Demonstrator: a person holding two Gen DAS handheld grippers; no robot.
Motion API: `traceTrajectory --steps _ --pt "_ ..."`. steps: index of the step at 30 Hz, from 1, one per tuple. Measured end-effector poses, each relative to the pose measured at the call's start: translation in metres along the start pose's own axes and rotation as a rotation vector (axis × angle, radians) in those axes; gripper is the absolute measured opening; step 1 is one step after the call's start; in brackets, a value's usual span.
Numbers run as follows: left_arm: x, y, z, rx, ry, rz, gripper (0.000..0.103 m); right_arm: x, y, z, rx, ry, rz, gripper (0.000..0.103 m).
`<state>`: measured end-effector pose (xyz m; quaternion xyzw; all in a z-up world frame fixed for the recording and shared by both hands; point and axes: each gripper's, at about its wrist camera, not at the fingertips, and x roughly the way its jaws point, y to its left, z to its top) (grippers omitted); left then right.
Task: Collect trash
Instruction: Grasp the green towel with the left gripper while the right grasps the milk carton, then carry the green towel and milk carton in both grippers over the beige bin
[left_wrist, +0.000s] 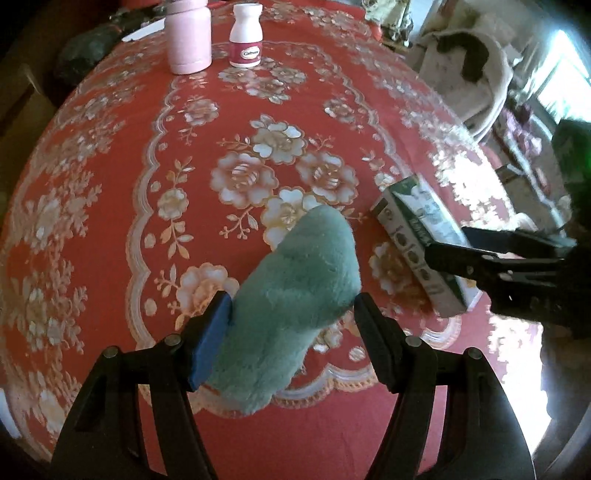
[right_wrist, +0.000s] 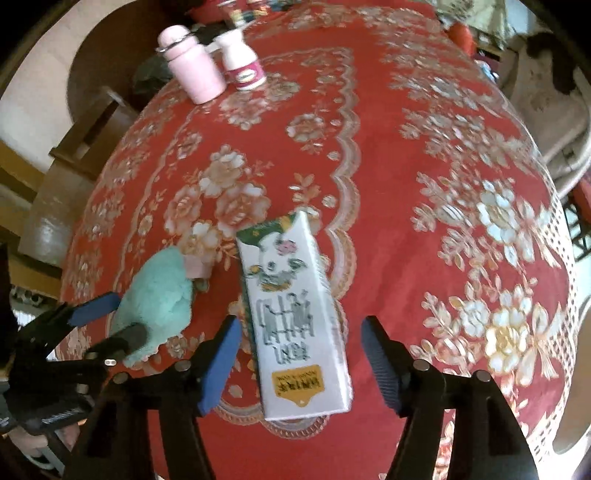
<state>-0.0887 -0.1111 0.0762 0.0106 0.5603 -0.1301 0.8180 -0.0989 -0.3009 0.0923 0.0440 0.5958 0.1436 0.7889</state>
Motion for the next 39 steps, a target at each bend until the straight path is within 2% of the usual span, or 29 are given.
traceTrajectory --steps 3,4,5,6,9,11,22,33,39 --pt "0.005 -0.001 0.001 -0.031 0.002 0.012 0.066 0.012 0.010 0.002 -0.052 0.001 0.019 0.065" --pt "0.005 0.000 0.001 -0.059 -0.004 0.013 0.063 0.017 0.012 0.002 -0.075 0.004 0.016 0.060" --pt "0.004 0.000 0.000 -0.081 -0.005 0.012 0.054 0.019 0.012 0.002 -0.091 0.001 0.009 0.054" --pt "0.003 0.000 -0.002 -0.107 -0.004 0.012 0.049 0.020 0.012 0.001 -0.103 -0.008 0.012 0.054" --pt "0.000 -0.005 -0.004 -0.149 -0.006 0.031 0.037 0.015 0.004 -0.003 -0.122 -0.017 0.046 0.053" --pt "-0.002 -0.011 -0.004 -0.170 -0.011 0.038 0.034 0.007 -0.005 -0.007 -0.126 -0.025 0.060 0.053" --pt "-0.021 -0.063 0.002 -0.191 -0.066 0.020 0.030 -0.036 -0.053 -0.019 -0.110 -0.067 0.080 0.053" --pt "-0.025 -0.143 0.026 -0.061 -0.105 -0.028 0.030 -0.072 -0.100 -0.034 -0.057 -0.123 0.027 0.053" --pt "-0.021 -0.181 0.037 0.011 -0.109 -0.055 0.030 -0.087 -0.135 -0.046 0.020 -0.146 0.000 0.053"
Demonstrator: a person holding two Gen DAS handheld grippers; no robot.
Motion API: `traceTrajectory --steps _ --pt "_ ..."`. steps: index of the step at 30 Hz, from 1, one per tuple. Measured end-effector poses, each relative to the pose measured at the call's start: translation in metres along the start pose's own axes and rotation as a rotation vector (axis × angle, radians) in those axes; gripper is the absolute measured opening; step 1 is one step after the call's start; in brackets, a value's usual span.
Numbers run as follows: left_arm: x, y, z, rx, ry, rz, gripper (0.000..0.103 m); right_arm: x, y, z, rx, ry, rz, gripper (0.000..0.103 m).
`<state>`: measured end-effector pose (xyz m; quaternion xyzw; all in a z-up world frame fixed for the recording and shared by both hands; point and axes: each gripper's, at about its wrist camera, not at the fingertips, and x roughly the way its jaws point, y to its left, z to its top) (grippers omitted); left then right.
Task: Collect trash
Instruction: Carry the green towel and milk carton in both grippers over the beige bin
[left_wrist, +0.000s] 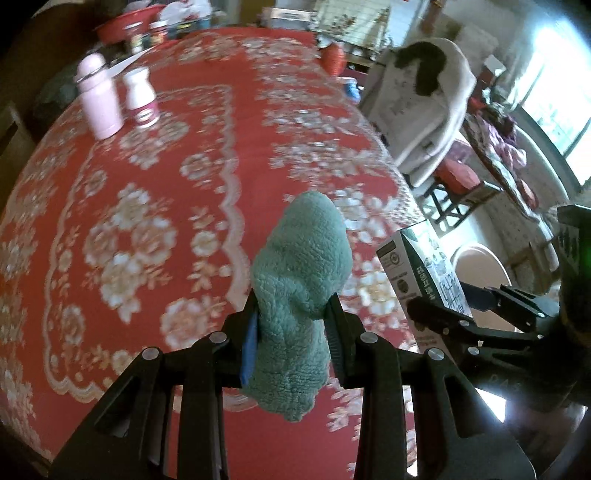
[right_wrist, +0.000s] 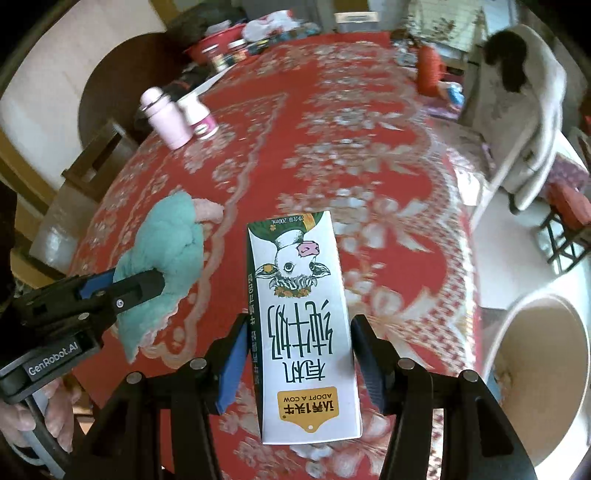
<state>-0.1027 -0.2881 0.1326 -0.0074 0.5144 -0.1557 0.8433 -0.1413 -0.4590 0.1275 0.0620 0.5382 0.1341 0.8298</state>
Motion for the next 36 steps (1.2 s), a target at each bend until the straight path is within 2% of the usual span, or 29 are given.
traceTrajectory --steps 19,36 --pt "0.028 -0.120 0.011 0.211 0.023 -0.105 0.030 -0.052 -0.114 -0.038 0.244 -0.066 -0.111 0.053" --pt "0.065 -0.223 0.001 0.334 0.103 -0.216 0.030 -0.087 -0.193 -0.086 0.422 -0.092 -0.191 0.053"
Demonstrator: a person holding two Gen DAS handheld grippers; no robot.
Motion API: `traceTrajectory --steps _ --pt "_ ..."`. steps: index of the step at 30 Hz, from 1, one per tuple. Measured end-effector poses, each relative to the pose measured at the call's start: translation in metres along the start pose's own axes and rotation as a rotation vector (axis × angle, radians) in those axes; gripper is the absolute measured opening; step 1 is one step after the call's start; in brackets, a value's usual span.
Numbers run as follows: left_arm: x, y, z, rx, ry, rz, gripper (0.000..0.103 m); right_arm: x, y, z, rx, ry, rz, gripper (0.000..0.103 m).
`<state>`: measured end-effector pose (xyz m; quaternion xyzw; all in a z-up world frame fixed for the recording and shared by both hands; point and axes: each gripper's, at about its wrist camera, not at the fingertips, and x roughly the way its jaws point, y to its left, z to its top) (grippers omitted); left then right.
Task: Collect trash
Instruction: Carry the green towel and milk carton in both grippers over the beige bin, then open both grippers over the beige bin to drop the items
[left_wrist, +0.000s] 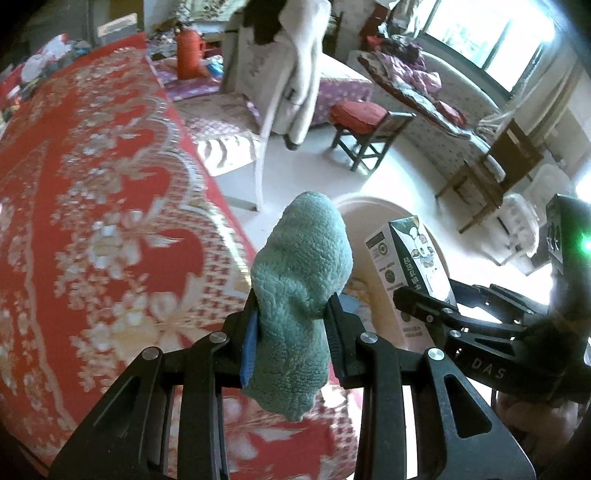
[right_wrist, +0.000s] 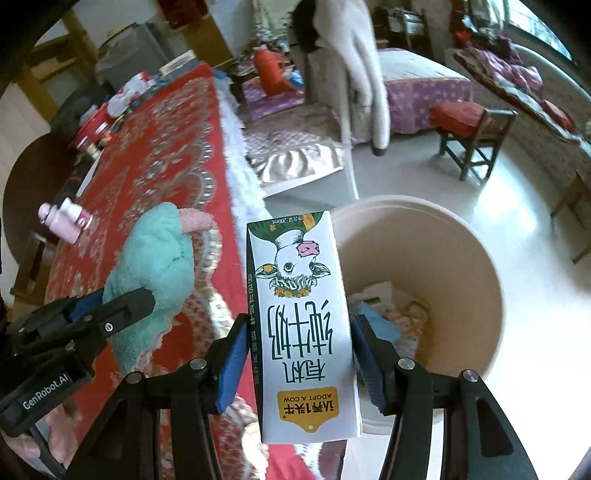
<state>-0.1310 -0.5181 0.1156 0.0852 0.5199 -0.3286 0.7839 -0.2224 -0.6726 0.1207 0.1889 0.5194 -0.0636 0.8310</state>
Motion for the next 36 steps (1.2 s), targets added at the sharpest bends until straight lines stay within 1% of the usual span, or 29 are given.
traceTrajectory --steps 7,14,19,25,29,32,35,36 --pt "0.028 -0.029 0.009 0.034 0.036 -0.018 0.030 -0.001 -0.041 -0.004 0.070 0.010 -0.034 0.053" --pt "0.057 -0.044 0.013 0.046 0.076 -0.019 0.030 0.005 -0.077 -0.007 0.131 0.025 -0.054 0.053" --pt "0.075 -0.052 0.015 0.048 0.104 -0.017 0.030 0.016 -0.094 -0.011 0.161 0.050 -0.057 0.054" --pt "0.095 -0.057 0.020 0.025 0.133 -0.003 0.030 0.032 -0.113 -0.011 0.181 0.088 -0.052 0.054" --pt "0.106 -0.057 0.024 -0.005 0.145 0.006 0.030 0.045 -0.120 -0.006 0.177 0.112 -0.044 0.054" --pt "0.111 -0.059 0.025 -0.024 0.159 -0.006 0.030 0.052 -0.126 -0.002 0.172 0.129 -0.041 0.054" --pt "0.118 -0.061 0.025 -0.044 0.176 -0.037 0.032 0.060 -0.132 0.003 0.176 0.153 -0.045 0.054" --pt "0.118 -0.061 0.024 -0.049 0.177 -0.046 0.034 0.061 -0.131 0.004 0.177 0.158 -0.048 0.058"
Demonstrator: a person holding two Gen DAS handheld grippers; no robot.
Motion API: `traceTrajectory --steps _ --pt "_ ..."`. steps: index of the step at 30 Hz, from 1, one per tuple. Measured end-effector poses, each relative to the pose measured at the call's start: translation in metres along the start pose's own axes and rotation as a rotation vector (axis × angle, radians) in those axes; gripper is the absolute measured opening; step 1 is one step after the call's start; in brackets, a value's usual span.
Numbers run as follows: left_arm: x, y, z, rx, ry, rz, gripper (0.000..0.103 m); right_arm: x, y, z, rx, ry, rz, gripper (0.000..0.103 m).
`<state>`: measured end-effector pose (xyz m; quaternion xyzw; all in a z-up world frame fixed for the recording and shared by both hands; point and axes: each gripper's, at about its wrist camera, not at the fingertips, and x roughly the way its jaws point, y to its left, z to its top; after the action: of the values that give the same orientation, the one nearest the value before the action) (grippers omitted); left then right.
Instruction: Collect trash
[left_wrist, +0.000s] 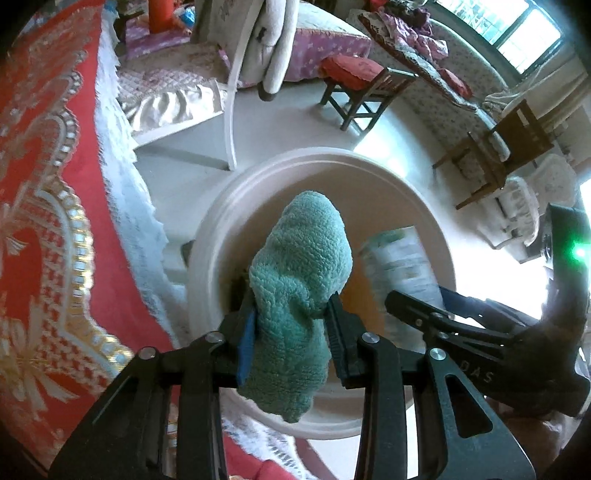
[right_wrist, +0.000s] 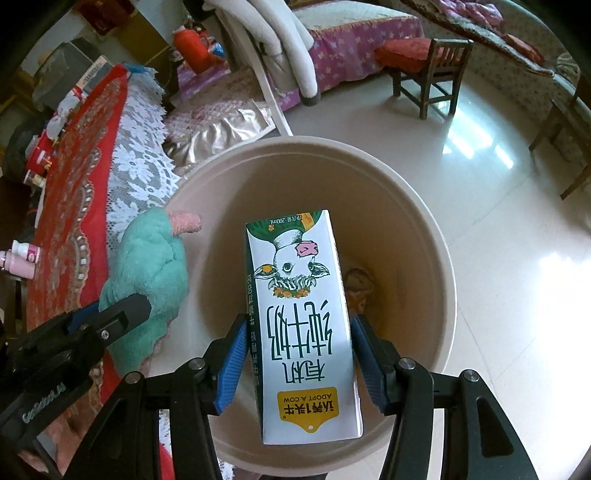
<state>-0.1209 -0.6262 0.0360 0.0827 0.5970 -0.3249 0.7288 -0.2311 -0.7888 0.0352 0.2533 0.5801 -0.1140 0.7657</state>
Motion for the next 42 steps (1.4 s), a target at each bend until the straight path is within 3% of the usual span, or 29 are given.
traceTrajectory --steps 8,13,19,26,28,38,42 --pt "-0.002 0.000 -0.006 -0.016 -0.019 -0.065 0.054 -0.010 -0.013 -0.002 0.036 -0.030 0.008 0.063" --pt "-0.024 0.002 -0.020 -0.009 -0.086 -0.033 0.054 -0.021 -0.013 -0.011 0.051 -0.068 -0.012 0.063" --pt "-0.063 0.005 -0.044 0.026 -0.184 0.104 0.054 -0.039 0.009 -0.034 0.000 -0.139 -0.028 0.063" --pt "-0.110 0.007 -0.067 0.065 -0.288 0.120 0.054 -0.070 0.030 -0.058 -0.012 -0.244 -0.035 0.063" --pt "-0.123 0.004 -0.075 0.081 -0.320 0.123 0.054 -0.080 0.035 -0.066 -0.010 -0.276 -0.037 0.068" --pt "-0.161 -0.005 -0.106 0.123 -0.405 0.145 0.054 -0.122 0.057 -0.099 -0.028 -0.391 -0.066 0.068" --pt "-0.179 -0.003 -0.118 0.104 -0.449 0.127 0.055 -0.140 0.066 -0.109 -0.043 -0.437 -0.077 0.073"
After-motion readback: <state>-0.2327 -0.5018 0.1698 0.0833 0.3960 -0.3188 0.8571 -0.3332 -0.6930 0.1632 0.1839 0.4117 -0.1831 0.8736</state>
